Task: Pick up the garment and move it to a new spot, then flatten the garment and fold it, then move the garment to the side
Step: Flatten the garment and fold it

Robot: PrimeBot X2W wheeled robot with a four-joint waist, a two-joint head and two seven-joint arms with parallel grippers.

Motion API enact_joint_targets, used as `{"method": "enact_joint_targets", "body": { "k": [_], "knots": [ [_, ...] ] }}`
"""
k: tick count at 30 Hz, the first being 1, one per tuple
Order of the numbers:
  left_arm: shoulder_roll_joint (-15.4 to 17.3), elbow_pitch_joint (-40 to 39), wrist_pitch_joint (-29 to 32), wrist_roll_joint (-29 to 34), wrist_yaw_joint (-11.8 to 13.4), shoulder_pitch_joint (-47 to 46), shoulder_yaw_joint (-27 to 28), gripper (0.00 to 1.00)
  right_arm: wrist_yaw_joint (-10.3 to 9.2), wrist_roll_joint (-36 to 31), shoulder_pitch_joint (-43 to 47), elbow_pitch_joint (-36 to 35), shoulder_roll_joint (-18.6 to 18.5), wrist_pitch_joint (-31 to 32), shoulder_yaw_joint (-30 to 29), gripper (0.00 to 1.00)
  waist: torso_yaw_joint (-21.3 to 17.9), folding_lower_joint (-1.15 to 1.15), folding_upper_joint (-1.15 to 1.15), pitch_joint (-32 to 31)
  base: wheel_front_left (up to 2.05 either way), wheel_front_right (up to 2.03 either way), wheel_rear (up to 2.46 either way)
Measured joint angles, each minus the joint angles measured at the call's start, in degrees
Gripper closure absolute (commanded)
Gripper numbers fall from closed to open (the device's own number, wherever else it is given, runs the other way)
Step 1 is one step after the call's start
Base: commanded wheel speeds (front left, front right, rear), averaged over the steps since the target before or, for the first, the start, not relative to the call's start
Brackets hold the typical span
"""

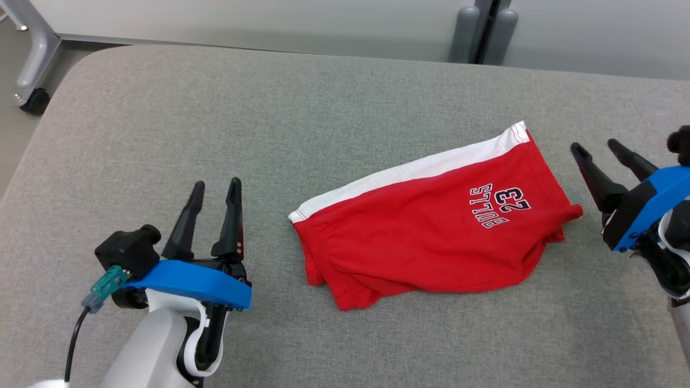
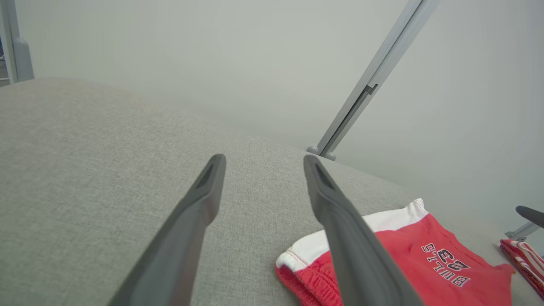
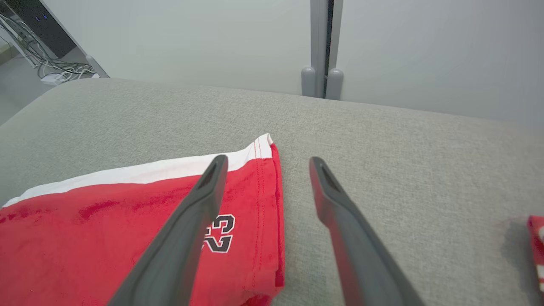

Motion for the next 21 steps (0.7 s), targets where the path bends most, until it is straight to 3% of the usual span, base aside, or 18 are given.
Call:
{"method": "enact_joint_targets", "body": {
  "k": [5, 9, 21],
  "knots": [
    [-1.5, -3.5, 0.0, 12.9, -0.1, 1.6, 4.9, 0.0, 0.0, -3.2, 1.5, 0.3, 4.7, -2.5, -3.8, 0.0, -0.3, 0.0, 0.0, 1.3, 0.0, 0.0, 0.0],
    [-2.7, -3.9, 0.0, 19.0, -1.5, 1.5, 7.8, 0.0, 0.0, -6.2, 0.6, 3.3, 7.7, -2.5, -6.0, 0.0, -0.1, 0.01, 0.0, 2.7, 0.0, 0.0, 0.0],
    [-6.8, -2.9, 0.0, 23.3, -4.4, 0.4, 11.2, 0.0, 0.0, -20.4, -5.7, 15.0, 13.3, 2.2, -12.5, 0.0, 3.5, 0.01, 0.0, 5.9, 0.0, 0.0, 0.0]
  ]
}}
